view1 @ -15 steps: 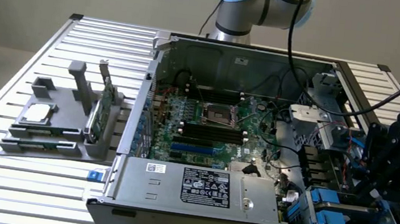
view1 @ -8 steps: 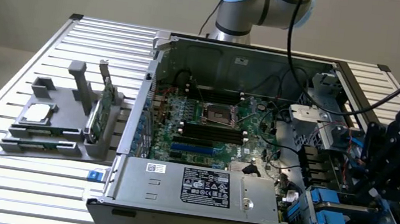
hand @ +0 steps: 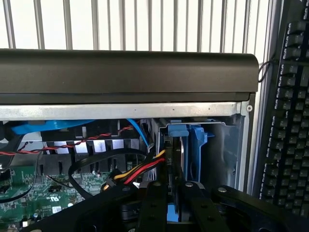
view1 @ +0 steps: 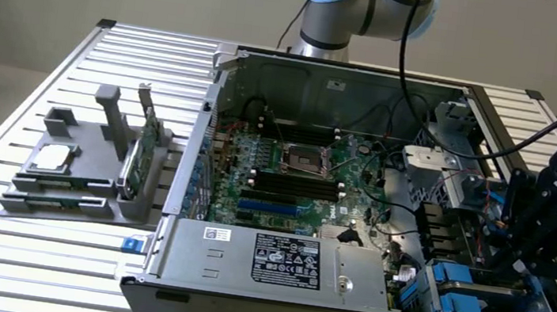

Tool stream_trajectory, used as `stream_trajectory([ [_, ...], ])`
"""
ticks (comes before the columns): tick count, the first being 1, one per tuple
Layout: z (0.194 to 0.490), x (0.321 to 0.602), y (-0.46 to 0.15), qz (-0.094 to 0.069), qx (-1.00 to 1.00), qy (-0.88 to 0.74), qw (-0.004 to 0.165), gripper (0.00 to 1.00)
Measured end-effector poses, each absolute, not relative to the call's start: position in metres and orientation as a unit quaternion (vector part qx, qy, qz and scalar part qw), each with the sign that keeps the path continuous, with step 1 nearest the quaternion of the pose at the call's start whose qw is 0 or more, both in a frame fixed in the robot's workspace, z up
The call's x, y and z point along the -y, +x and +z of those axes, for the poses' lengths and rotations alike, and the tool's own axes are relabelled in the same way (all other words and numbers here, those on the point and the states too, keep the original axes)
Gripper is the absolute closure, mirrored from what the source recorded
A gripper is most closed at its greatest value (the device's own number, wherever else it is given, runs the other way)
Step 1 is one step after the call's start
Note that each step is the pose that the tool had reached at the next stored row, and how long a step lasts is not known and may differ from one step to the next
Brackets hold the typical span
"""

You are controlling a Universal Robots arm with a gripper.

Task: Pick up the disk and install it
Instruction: 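Insert the first disk wire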

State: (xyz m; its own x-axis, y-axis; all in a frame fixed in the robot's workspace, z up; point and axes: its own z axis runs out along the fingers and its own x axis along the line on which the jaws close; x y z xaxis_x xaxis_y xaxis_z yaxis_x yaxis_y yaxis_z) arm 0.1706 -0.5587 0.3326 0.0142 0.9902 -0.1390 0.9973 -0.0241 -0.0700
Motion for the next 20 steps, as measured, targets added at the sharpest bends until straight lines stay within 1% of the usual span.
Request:
stream_trajectory([
  [5,0.333,0.559,0.171,-0.074,-0.698,0.711,0.024,0.84],
  [7,0.332,0.559,0.171,-0.074,-0.698,0.711,0.023,0.82],
  [9,0.333,0.559,0.171,-0.074,-0.698,0.711,0.024,0.70],
  [10,0.334,0.559,0.171,-0.075,-0.698,0.711,0.024,0.70],
  [11,0.334,0.559,0.171,-0.075,-0.698,0.711,0.023,0.64],
  [20,0.344,0.559,0.171,-0.076,-0.698,0.711,0.022,0.64],
])
